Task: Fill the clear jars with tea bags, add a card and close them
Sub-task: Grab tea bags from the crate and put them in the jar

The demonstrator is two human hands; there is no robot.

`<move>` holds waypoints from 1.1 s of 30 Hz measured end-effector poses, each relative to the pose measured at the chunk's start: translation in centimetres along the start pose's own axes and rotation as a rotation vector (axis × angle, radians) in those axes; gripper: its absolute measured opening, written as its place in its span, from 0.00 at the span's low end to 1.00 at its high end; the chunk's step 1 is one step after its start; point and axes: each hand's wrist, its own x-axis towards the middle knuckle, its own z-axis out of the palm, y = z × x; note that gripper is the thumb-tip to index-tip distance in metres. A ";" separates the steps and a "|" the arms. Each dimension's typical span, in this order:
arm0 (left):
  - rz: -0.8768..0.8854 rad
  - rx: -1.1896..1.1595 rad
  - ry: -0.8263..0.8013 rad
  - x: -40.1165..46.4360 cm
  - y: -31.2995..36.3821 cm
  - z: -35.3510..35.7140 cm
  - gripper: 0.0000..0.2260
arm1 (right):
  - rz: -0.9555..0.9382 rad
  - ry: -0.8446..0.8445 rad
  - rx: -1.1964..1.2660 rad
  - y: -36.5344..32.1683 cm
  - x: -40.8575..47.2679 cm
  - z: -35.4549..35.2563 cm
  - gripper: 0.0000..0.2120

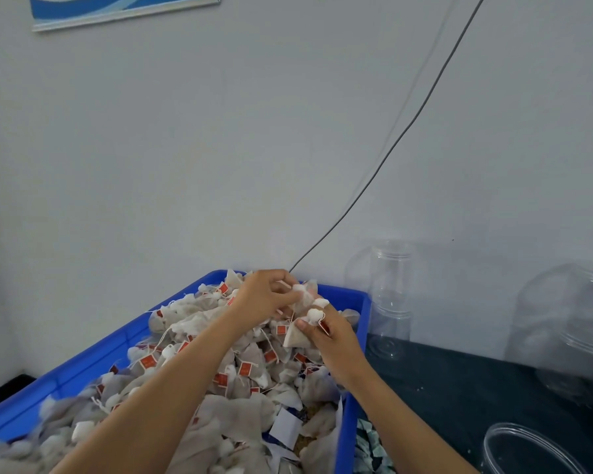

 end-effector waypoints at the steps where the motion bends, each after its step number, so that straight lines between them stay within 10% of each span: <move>1: 0.011 0.018 -0.049 0.1 0.1 0.1 0.03 | 0.007 -0.031 -0.004 0.0 0.0 0.0 0.10; 7: -0.092 -0.143 -0.059 0.9 -2.3 0.6 0.07 | 0.007 0.086 -0.051 0.5 0.0 -0.4 0.04; 11: -0.052 0.749 -0.044 0.6 -6.8 1.9 0.11 | 0.047 0.218 -0.122 0.9 0.3 -0.9 0.07; 15: 0.000 1.114 -0.099 0.3 -9.8 3.9 0.19 | 0.050 0.210 -0.154 1.3 0.4 -1.0 0.07; 33: 0.165 0.849 -0.034 1.9 -5.4 0.3 0.07 | 0.080 0.048 -0.183 0.9 0.4 -0.5 0.06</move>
